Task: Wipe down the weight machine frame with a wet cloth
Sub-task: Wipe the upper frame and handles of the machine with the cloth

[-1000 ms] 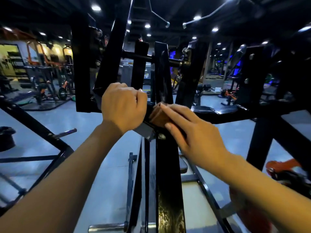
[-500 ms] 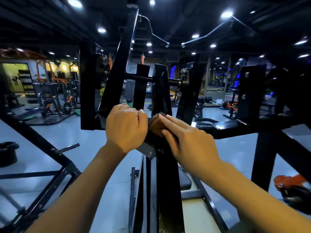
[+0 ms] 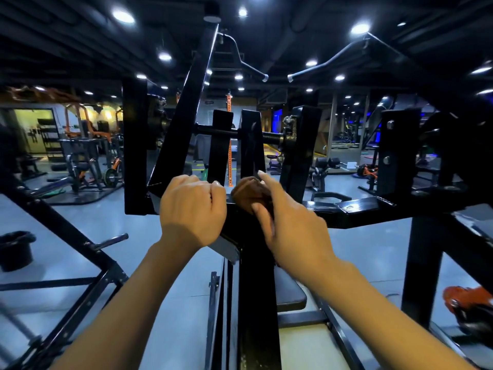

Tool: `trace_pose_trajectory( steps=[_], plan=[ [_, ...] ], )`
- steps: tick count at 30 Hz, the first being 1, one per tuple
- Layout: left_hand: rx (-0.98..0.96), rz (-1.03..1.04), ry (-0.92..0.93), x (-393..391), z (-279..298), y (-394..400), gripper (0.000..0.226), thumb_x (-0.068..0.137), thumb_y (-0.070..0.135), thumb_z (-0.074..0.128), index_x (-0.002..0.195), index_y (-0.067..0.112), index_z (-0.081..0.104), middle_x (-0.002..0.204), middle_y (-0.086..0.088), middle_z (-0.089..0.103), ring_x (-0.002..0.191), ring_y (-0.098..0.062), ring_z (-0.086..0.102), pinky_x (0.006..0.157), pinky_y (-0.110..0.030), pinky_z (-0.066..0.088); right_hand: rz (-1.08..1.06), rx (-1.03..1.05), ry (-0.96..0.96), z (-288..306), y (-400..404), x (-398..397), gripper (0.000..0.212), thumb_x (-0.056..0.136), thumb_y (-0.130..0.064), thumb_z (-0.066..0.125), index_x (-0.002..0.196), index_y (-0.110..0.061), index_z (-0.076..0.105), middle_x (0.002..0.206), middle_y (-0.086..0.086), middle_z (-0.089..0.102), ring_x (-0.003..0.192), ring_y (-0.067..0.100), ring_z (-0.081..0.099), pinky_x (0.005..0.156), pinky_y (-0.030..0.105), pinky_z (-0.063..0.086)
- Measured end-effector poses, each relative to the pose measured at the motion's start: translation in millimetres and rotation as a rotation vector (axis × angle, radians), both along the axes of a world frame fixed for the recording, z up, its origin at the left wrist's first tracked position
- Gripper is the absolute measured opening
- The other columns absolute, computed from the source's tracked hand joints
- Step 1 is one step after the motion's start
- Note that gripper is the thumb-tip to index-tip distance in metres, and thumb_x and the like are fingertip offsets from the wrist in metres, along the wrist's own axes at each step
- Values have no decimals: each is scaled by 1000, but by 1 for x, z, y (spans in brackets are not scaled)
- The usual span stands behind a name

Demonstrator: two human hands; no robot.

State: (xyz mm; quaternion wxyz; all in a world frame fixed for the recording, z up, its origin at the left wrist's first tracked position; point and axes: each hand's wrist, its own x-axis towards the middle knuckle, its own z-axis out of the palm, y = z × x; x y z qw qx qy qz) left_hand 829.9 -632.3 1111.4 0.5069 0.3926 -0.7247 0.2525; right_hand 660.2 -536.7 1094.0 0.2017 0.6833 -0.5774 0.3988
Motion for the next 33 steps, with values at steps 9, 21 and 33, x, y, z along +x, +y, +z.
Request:
trace_pose_trajectory(
  steps=[9, 21, 33],
  plan=[
    [-81, -17, -49, 6, -6, -9, 50, 101, 21, 29, 53, 13, 41, 51, 4, 35, 56, -21, 23, 75, -30, 22, -80, 24, 87, -22, 29, 3, 45, 104, -58, 35, 147, -50, 47, 153, -25, 47, 85, 5, 71, 52, 16, 41],
    [-55, -28, -27, 4, -8, -10, 51, 101, 22, 29, 52, 13, 41, 50, 5, 31, 55, -20, 25, 78, -29, 25, -178, 62, 109, -23, 38, 18, 45, 102, -51, 35, 143, -44, 55, 146, -14, 59, 70, 9, 70, 45, 21, 37],
    [-70, -48, -24, 4, -5, -6, 46, 100, 21, 30, 54, 17, 35, 53, 8, 28, 56, -17, 23, 75, -30, 25, -206, 53, 122, -7, 24, 17, 45, 103, -49, 46, 147, -41, 52, 147, -10, 59, 79, 15, 73, 51, 27, 50]
  ],
)
